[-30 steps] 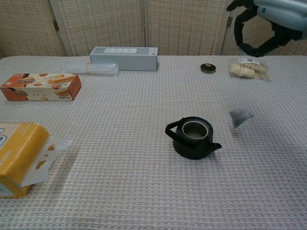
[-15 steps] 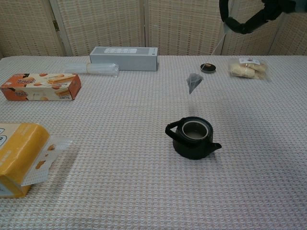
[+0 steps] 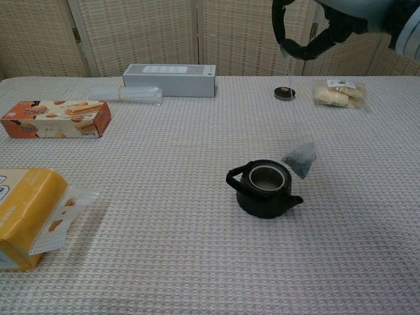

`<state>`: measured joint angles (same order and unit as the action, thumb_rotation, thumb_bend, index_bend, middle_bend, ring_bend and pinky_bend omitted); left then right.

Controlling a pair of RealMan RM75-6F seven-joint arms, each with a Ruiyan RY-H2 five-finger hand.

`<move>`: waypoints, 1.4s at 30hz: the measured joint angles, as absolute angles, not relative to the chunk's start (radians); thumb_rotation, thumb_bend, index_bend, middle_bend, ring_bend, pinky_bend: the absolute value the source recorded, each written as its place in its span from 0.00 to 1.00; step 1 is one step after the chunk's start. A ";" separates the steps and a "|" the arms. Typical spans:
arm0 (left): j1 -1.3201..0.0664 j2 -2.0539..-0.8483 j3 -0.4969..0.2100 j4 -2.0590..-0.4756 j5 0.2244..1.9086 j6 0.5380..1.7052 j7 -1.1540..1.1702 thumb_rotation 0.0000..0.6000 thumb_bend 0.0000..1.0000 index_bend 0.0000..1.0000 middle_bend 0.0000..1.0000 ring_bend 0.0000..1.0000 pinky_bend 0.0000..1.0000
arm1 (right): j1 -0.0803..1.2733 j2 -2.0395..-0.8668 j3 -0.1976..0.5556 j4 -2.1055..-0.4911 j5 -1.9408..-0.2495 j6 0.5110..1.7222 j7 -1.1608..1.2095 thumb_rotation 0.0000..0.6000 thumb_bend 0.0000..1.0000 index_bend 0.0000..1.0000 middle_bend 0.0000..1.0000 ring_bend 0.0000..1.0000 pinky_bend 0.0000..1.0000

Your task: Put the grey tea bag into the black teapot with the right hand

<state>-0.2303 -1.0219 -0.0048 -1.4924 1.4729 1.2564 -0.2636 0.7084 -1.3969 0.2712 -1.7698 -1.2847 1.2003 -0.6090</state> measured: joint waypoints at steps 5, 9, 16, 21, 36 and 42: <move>-0.226 -1.017 -0.002 -1.491 1.489 1.270 -0.278 1.00 0.14 0.00 0.00 0.00 0.09 | 0.721 -1.418 0.262 -1.758 -1.272 1.187 -0.628 1.00 0.46 0.60 0.09 0.00 0.00; -0.220 -1.013 -0.003 -1.487 1.490 1.281 -0.294 1.00 0.14 0.00 0.00 0.00 0.09 | 0.735 -1.428 0.259 -1.758 -1.264 1.177 -0.655 1.00 0.46 0.60 0.09 0.00 0.00; -0.211 -1.008 -0.005 -1.482 1.494 1.298 -0.308 1.00 0.14 0.00 0.00 0.00 0.09 | 0.748 -1.439 0.256 -1.787 -1.272 1.189 -0.687 1.00 0.46 0.60 0.09 0.00 0.00; -0.207 -1.008 -0.005 -1.485 1.499 1.310 -0.303 1.00 0.14 0.00 0.00 0.00 0.09 | 0.748 -1.431 0.251 -1.823 -1.289 1.204 -0.707 1.00 0.46 0.60 0.09 0.00 0.00; -0.200 -1.007 -0.005 -1.489 1.509 1.323 -0.298 1.00 0.14 0.00 0.00 0.00 0.09 | 0.724 -1.433 0.178 -1.845 -1.342 1.222 -0.752 1.00 0.46 0.60 0.09 0.00 0.00; -0.200 -1.010 -0.006 -1.493 1.507 1.322 -0.286 1.00 0.14 0.00 0.00 0.00 0.09 | 0.702 -1.411 0.167 -1.885 -1.390 1.254 -0.743 1.00 0.46 0.60 0.09 0.00 0.00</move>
<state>-0.2000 -1.0097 -0.0059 -1.4933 1.5074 1.3220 -0.2855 0.7017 -1.4115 0.1668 -1.8853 -1.3904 1.2544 -0.7426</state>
